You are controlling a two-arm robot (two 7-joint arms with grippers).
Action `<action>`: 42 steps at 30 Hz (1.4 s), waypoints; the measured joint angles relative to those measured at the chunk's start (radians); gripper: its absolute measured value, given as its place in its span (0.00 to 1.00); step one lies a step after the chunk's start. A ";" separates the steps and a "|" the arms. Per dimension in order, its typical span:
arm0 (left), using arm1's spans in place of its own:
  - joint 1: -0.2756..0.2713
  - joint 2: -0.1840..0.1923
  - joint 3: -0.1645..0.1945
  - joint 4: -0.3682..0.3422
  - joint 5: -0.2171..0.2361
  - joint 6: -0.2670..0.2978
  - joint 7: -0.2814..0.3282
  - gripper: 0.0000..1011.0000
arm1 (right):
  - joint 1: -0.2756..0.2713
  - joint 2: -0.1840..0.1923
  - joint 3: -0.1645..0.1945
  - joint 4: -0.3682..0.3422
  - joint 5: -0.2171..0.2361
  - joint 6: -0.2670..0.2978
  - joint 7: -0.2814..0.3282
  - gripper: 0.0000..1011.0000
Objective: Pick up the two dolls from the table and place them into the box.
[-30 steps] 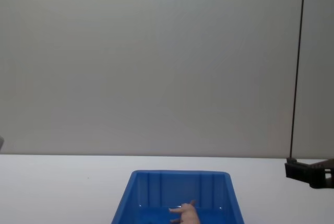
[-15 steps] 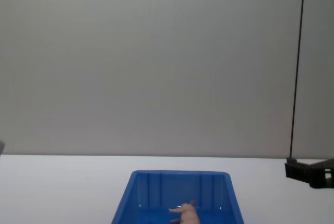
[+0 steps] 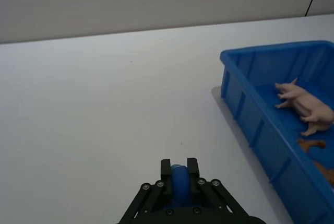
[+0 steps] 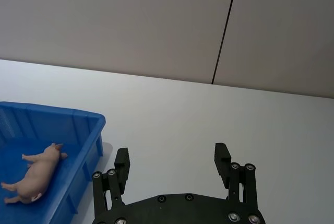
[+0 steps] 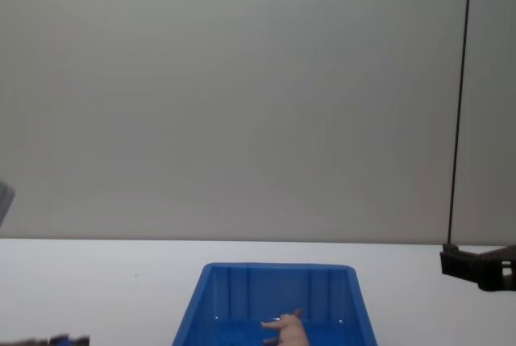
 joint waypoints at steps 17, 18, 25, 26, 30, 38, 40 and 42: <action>-0.056 -0.010 -0.012 -0.065 0.084 -0.085 -0.130 0.14 | 0.000 0.000 0.000 0.000 0.000 0.000 0.000 0.99; -0.060 -0.011 -0.013 -0.067 0.086 -0.089 -0.139 0.14 | 0.000 0.000 0.000 0.000 0.000 0.000 0.000 0.99; -0.093 -0.023 -0.015 -0.070 0.093 -0.125 -0.229 0.14 | 0.000 0.000 0.000 0.000 0.000 0.000 0.000 0.99; -0.100 -0.026 -0.015 -0.069 0.093 -0.131 -0.250 0.14 | 0.000 0.000 0.000 0.000 0.000 0.000 0.000 0.99; -0.121 -0.035 -0.015 -0.060 0.092 -0.147 -0.311 0.14 | 0.000 0.000 0.000 0.000 0.000 0.000 0.000 0.99; -0.164 -0.056 -0.013 -0.032 0.078 -0.173 -0.429 0.20 | 0.000 0.000 0.000 0.000 0.000 0.000 0.000 0.99; -0.179 -0.064 -0.011 -0.019 0.072 -0.180 -0.469 0.27 | 0.000 0.000 0.000 0.000 0.000 0.000 0.000 0.99; -0.193 -0.071 -0.009 -0.006 0.065 -0.186 -0.509 0.34 | 0.000 0.000 0.000 0.000 0.000 0.000 0.000 0.99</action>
